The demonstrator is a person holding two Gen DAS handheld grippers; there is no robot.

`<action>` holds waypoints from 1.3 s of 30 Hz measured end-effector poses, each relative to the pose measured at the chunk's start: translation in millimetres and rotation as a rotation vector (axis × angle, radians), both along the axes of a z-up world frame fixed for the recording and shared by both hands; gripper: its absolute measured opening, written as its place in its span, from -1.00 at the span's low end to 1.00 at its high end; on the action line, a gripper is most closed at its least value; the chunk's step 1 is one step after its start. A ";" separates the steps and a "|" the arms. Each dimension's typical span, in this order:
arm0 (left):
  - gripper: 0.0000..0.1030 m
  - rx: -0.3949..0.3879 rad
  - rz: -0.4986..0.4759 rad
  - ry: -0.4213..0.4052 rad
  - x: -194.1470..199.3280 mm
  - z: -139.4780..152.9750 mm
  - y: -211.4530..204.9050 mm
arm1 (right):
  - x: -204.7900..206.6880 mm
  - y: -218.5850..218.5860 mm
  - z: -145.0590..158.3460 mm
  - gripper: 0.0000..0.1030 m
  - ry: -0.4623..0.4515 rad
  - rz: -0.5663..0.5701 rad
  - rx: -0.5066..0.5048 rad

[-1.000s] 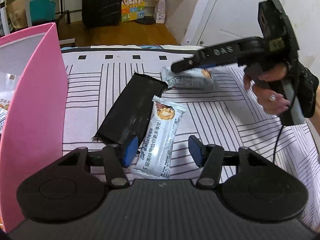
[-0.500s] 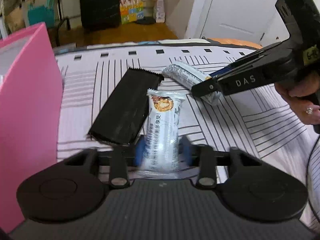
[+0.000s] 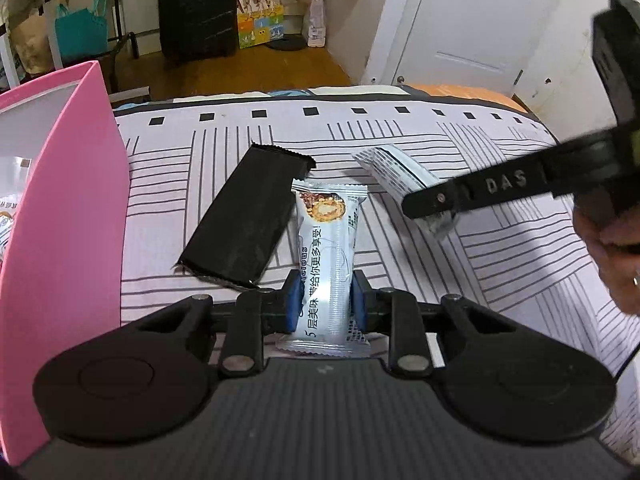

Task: Organize snacks
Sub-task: 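Move both grippers to the white snack bar and close them on it, then lift the white snack bar with both grippers over the pink box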

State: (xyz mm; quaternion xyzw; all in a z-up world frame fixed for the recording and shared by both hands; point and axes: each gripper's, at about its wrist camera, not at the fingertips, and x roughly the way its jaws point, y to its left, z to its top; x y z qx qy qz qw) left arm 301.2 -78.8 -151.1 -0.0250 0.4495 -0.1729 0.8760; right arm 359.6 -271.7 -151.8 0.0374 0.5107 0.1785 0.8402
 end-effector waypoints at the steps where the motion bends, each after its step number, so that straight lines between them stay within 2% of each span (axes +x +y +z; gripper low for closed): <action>1: -0.52 -0.008 -0.002 0.007 -0.7 1.1 0.2 | -5.1 -0.8 2.9 -0.41 -0.005 -0.007 0.003; 9: -0.52 0.024 -0.003 0.011 -16.8 5.8 -8.0 | -36.4 -2.2 16.0 -0.41 -0.031 -0.042 0.023; 18: -0.52 0.037 0.012 0.009 -49.4 23.7 -10.4 | -82.8 -6.1 37.3 -0.41 -0.048 -0.095 0.016; 26: -0.52 0.098 0.020 0.028 -96.0 42.0 -4.7 | -141.5 -0.6 44.1 -0.41 -0.008 -0.128 0.027; 33: -0.52 0.133 0.089 0.020 -145.0 75.1 25.5 | -186.1 21.8 74.8 -0.41 -0.115 -0.049 0.125; 39: -0.52 0.127 0.171 -0.077 -180.6 118.4 69.7 | -198.0 60.4 109.3 -0.41 -0.153 0.040 0.167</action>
